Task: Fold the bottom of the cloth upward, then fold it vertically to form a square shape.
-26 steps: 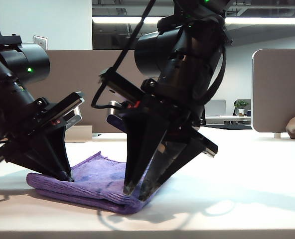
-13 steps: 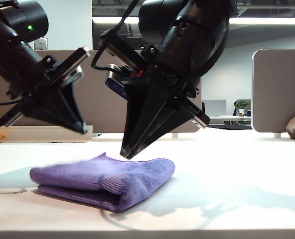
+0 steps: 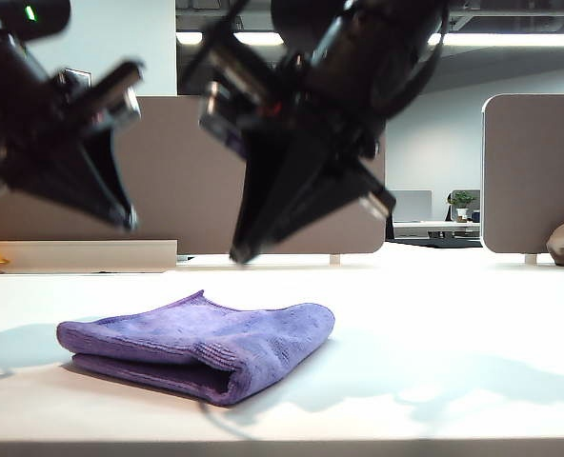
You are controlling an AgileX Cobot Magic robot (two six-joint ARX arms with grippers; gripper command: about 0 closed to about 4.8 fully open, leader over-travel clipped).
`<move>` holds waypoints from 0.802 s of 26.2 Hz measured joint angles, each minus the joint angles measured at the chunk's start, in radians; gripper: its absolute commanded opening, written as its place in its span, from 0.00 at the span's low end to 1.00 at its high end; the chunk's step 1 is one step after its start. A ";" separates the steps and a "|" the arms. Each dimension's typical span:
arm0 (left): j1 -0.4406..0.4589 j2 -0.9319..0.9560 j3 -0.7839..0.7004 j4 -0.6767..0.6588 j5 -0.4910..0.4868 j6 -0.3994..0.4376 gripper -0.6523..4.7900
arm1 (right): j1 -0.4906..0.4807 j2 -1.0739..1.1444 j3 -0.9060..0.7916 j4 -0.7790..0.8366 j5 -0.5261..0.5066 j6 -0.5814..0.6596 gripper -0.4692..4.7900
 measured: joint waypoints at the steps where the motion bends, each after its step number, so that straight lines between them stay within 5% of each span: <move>1: 0.000 -0.051 0.000 0.010 -0.004 -0.008 0.11 | 0.000 -0.036 0.000 0.021 0.019 -0.005 0.08; 21: 0.000 -0.570 0.000 0.048 -0.212 -0.025 0.11 | 0.001 -0.502 -0.161 0.379 0.168 -0.037 0.08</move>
